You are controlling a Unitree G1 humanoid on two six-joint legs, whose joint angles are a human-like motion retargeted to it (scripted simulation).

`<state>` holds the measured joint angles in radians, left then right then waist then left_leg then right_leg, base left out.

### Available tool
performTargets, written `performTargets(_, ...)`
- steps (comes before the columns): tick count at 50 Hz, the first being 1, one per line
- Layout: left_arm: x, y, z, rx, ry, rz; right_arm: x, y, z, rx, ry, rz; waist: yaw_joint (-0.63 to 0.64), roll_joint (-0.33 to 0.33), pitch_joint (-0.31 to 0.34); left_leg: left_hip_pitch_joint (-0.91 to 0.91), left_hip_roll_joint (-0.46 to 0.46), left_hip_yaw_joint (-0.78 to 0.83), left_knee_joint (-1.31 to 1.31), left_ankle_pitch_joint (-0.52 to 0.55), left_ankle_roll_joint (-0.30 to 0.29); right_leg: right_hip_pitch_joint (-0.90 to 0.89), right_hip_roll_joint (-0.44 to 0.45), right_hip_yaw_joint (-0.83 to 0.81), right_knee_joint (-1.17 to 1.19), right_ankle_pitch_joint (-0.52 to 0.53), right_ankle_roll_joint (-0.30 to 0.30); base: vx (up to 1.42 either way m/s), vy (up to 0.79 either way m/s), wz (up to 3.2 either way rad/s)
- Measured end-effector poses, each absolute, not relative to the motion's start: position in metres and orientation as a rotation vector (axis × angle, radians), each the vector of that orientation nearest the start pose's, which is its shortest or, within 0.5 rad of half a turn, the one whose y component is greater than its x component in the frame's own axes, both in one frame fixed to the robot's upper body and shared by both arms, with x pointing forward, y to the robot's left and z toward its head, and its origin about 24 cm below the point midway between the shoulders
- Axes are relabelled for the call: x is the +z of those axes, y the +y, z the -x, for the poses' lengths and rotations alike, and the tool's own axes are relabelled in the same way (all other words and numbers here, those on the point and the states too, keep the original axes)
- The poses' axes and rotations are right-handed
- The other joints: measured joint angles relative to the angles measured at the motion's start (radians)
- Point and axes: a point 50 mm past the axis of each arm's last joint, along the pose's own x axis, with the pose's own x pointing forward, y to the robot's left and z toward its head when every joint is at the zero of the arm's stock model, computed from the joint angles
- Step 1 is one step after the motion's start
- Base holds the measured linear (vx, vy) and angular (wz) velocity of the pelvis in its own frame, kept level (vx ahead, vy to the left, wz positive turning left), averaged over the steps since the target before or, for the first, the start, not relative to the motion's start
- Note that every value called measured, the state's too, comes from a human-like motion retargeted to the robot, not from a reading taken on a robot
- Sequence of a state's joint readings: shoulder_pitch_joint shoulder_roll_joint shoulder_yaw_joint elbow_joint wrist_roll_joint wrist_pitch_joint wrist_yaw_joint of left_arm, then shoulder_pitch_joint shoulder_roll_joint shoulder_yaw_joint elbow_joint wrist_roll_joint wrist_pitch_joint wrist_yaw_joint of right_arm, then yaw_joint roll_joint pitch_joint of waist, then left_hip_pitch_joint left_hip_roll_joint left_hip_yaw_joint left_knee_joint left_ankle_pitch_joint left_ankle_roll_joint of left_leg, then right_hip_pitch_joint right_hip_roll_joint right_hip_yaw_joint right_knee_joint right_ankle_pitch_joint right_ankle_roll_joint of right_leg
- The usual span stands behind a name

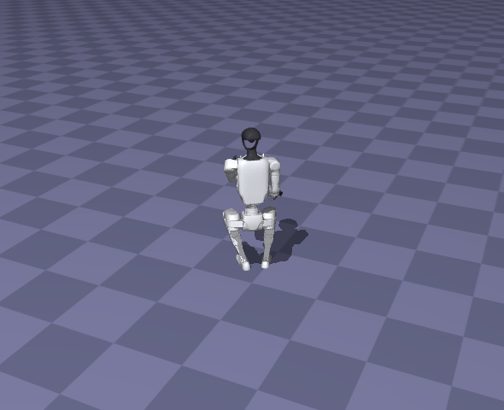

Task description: Upper body actions

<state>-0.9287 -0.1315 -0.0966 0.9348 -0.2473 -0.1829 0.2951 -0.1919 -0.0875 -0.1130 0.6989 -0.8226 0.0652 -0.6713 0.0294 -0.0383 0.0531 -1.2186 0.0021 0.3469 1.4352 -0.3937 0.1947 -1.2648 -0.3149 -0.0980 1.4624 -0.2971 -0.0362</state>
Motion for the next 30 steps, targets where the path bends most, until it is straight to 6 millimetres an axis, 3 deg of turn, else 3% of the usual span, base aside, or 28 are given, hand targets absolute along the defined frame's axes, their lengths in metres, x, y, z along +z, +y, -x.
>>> performTargets(15, 0.129, 0.047, -0.369, 0.059, -0.253, 0.089, -0.041, -0.216, -0.249, -0.526, 0.284, 1.016, 0.018, 0.002, -0.006, 0.004, -0.002, 0.000, -0.001, 0.001, 0.000, 0.003, -0.002, 0.001, 0.000, 0.000, 0.000, 0.00, 0.00, 0.00)
performTargets(23, 0.143, 0.059, -0.347, -0.048, -0.542, 0.045, -0.041, -0.221, -0.248, -0.542, 0.293, 1.016, 0.033, 0.006, -0.006, 0.002, -0.003, -0.001, 0.000, 0.001, 0.000, 0.002, -0.001, 0.001, 0.001, 0.000, 0.000, 0.00, 0.00, 0.00)
performTargets(30, 0.137, 0.067, -0.320, -0.107, -0.710, -0.073, -0.042, -0.225, -0.245, -0.555, 0.302, 1.016, 0.050, 0.006, -0.004, 0.004, -0.005, 0.000, -0.002, 0.002, 0.000, 0.004, -0.005, 0.001, 0.001, -0.002, 0.000, 0.00, 0.00, 0.00)
